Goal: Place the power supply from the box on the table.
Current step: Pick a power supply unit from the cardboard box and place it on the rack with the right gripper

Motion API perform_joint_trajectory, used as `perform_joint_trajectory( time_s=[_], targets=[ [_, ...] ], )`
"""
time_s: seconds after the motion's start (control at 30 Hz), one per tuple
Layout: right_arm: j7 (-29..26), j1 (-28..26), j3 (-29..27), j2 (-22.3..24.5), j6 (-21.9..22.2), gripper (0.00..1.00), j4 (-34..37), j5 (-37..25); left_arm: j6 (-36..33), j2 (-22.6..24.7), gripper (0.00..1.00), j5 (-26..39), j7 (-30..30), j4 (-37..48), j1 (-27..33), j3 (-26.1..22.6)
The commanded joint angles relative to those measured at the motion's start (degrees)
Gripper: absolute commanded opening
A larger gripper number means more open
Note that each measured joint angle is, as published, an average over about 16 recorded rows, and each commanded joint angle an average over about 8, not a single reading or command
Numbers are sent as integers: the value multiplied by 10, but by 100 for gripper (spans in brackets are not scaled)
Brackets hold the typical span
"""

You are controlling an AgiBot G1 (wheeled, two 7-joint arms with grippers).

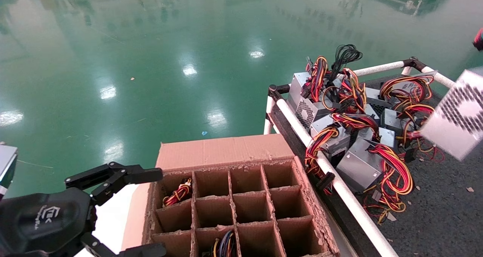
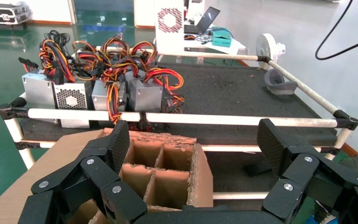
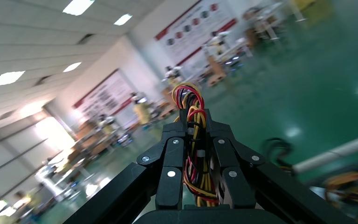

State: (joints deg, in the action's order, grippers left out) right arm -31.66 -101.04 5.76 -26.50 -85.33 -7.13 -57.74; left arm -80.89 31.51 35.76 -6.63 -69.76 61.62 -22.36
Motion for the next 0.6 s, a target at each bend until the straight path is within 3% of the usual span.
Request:
perform_joint_trajectory(
  time_s=[0.03,0.23,0.6],
  targets=[
    [14,2,2,1,13,0,15,-4,0,0,100,0,0,0,0,0],
    [46,6,6,-1,51,0,37,-12,0,0,100,0,0,0,0,0],
    [74,18,9,-11,51,0,57,-17,0,0,100,0,0,0,0,0]
  ],
)
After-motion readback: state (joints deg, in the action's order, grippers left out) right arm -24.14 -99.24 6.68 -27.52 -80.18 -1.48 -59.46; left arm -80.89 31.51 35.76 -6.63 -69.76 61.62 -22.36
